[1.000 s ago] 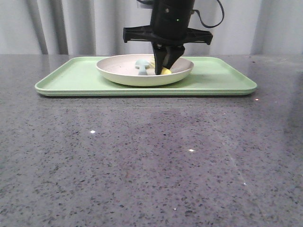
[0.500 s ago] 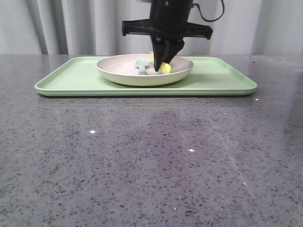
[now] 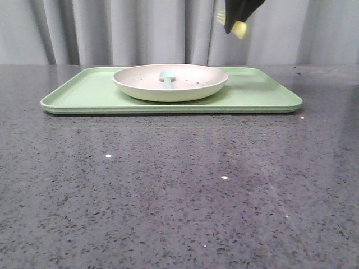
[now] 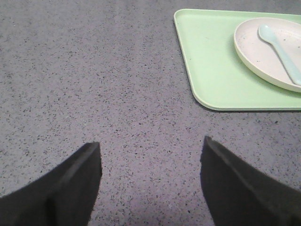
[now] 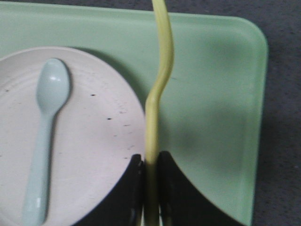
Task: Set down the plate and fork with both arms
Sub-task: 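Lift the yellow fork out of the plate with the right gripper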
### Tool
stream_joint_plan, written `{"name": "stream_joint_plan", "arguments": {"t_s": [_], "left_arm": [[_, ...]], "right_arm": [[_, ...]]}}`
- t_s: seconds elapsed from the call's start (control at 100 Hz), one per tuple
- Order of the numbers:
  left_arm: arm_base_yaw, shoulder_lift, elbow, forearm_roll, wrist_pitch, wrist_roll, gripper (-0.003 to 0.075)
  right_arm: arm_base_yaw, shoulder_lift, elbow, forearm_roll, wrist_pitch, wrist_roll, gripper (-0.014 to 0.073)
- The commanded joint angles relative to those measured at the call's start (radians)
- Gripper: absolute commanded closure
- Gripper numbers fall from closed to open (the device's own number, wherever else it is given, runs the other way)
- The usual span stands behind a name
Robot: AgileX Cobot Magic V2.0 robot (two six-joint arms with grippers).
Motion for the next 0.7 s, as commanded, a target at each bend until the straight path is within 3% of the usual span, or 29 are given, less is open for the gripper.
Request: {"name": "stream_joint_plan", "arguments": {"t_s": [0.0, 0.69], "left_arm": [[0.001, 0.004, -0.028, -0.004, -0.079, -0.011, 0.0282], [0.001, 0.004, -0.028, -0.004, -0.079, -0.011, 0.0282]], "right_arm": [[-0.020, -0.072, -0.028, -0.010, -0.016, -0.033, 0.0580], [-0.028, -0.090, 0.206, 0.008, -0.137, -0.036, 0.0580]]}}
